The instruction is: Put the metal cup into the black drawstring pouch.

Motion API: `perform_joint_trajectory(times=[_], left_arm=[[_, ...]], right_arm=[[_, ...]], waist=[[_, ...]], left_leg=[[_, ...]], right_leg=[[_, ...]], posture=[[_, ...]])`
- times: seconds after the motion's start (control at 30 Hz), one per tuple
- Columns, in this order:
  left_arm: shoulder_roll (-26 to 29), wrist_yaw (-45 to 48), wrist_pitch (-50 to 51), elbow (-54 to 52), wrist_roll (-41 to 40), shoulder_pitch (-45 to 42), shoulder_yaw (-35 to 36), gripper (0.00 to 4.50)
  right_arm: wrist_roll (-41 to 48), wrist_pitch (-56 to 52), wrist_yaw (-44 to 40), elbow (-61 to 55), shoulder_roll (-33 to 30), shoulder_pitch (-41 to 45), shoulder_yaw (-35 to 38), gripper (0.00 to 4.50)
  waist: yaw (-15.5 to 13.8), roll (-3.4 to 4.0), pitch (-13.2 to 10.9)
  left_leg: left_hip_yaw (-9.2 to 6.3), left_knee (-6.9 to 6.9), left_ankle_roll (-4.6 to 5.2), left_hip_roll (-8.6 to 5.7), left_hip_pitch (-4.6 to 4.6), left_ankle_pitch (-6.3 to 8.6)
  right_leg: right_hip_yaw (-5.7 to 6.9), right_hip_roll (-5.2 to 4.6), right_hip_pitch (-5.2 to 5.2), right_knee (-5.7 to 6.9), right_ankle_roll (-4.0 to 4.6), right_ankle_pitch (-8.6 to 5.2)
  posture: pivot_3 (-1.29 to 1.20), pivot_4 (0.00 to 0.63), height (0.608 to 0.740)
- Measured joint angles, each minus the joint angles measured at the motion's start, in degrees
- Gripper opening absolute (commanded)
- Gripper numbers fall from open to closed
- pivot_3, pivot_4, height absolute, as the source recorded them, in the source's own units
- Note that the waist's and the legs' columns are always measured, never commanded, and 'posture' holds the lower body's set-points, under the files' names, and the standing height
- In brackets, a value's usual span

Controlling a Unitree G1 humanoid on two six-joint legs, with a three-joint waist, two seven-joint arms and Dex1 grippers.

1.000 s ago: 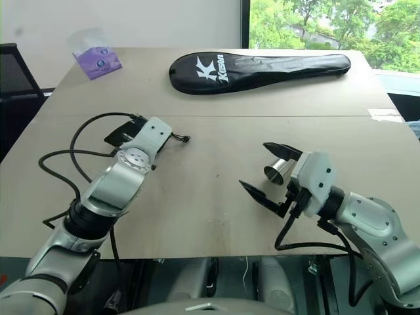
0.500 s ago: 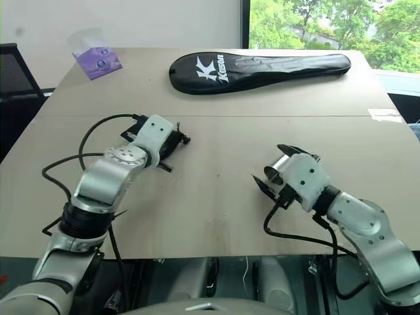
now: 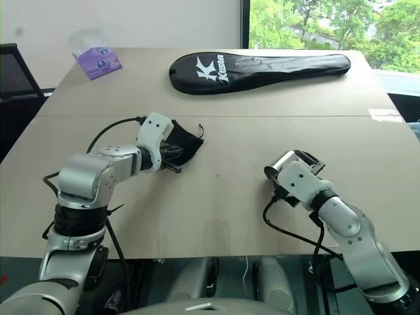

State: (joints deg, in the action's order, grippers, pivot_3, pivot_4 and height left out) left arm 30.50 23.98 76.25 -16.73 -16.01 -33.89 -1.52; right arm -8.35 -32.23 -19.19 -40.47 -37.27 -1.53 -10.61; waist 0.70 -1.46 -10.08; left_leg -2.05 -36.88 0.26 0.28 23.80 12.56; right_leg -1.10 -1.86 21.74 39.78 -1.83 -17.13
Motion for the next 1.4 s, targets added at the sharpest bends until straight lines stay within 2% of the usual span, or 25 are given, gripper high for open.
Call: perform_joint_trajectory(times=[0.07,0.17,0.3,0.37,0.43,0.77,0.87,0.97,1.13,1.27,1.4], left_arm=[[0.38,0.01,-0.48,0.00,0.01,-0.02,-0.79,0.05],[0.78,0.00,-0.77,0.00,0.02,-0.03,-0.96,0.00],[1.72,0.09,-0.84,-0.04,-0.02,-0.03,-1.43,0.00],[2.85,0.57,-0.84,-0.27,-0.14,-0.02,-1.42,0.00],[3.59,1.08,-0.84,-0.72,-0.60,0.03,-1.40,0.00],[4.07,3.34,1.24,-3.65,-5.04,0.62,0.89,0.00],[2.27,3.40,4.06,-3.64,-7.28,0.47,4.85,0.00],[-1.74,3.64,8.67,-3.46,-10.32,-0.72,9.59,0.00],[-4.61,4.54,15.03,-3.25,-15.21,-2.81,15.53,0.00],[-4.63,3.68,16.13,1.15,-20.42,-3.09,18.37,0.00],[-3.41,0.44,16.15,7.97,-29.37,-3.09,21.40,0.00]], right_arm=[[-2.15,-0.77,0.50,0.27,0.59,0.33,-0.60,4.50],[-4.47,-2.85,0.75,1.77,1.78,2.16,-0.75,3.66],[-4.96,-4.21,0.53,3.66,2.85,3.72,-0.65,2.01],[-5.05,-5.08,0.20,4.63,3.37,3.97,-0.65,0.94],[-5.53,-5.13,0.42,5.13,3.98,4.30,0.16,0.06],[-2.74,-3.89,-2.11,7.12,5.91,5.43,4.41,0.01],[3.49,-1.78,-4.09,7.56,10.03,6.10,7.43,0.01],[9.95,-0.90,-6.56,6.20,13.95,7.12,8.55,0.01],[21.06,-0.85,-12.43,4.85,18.03,7.78,7.09,0.01],[24.42,1.35,-14.43,7.15,20.63,8.27,3.92,0.01],[25.97,3.75,-15.01,9.94,22.34,8.18,2.29,0.01]], waist=[[-0.01,0.00,0.00],[0.05,0.00,0.00],[0.01,0.00,0.00],[0.02,0.00,0.00],[0.05,0.00,0.00],[0.12,0.00,0.01],[0.13,0.01,0.00],[0.10,0.01,0.00],[0.13,0.01,0.00],[0.23,0.02,0.00],[0.15,0.01,0.00]], left_leg=[[0.00,0.00,0.00,0.00,0.00,0.00],[0.03,-0.01,-0.01,0.00,-0.02,-0.01],[-0.01,0.00,0.00,0.00,-0.01,0.00],[0.01,0.00,0.00,0.00,-0.01,0.00],[0.02,-0.01,0.00,0.00,-0.01,0.00],[0.02,-0.01,0.01,0.02,-0.03,0.01],[0.01,0.00,0.01,0.03,-0.03,0.01],[-0.01,-0.05,0.02,0.02,0.01,0.01],[-0.03,-0.07,0.01,0.02,0.00,0.01],[-0.03,-0.06,0.01,0.05,-0.06,0.01],[-0.03,-0.08,0.01,0.03,-0.02,0.01]], right_leg=[[0.00,0.00,0.00,0.00,0.00,0.00],[0.01,0.01,0.00,0.01,0.00,0.00],[0.00,0.02,0.00,0.01,0.00,0.00],[0.00,0.02,0.00,0.01,0.00,0.00],[0.01,0.01,0.00,0.01,0.00,0.00],[0.01,0.02,-0.01,0.03,0.01,0.00],[0.01,0.04,0.00,0.05,0.01,0.00],[0.07,0.07,0.00,0.05,0.00,0.00],[0.10,0.07,-0.01,0.06,0.00,0.01],[0.09,0.00,-0.01,0.08,0.01,0.01],[0.08,-0.08,0.00,0.07,0.00,0.01]], posture=[[0.00,0.150,0.740],[0.00,0.150,0.740],[0.00,0.150,0.740],[0.00,0.150,0.740],[0.00,0.150,0.740],[0.00,0.150,0.740],[0.00,0.150,0.740],[0.00,0.150,0.740],[0.00,0.150,0.740],[0.00,0.150,0.740],[0.00,0.150,0.740]])
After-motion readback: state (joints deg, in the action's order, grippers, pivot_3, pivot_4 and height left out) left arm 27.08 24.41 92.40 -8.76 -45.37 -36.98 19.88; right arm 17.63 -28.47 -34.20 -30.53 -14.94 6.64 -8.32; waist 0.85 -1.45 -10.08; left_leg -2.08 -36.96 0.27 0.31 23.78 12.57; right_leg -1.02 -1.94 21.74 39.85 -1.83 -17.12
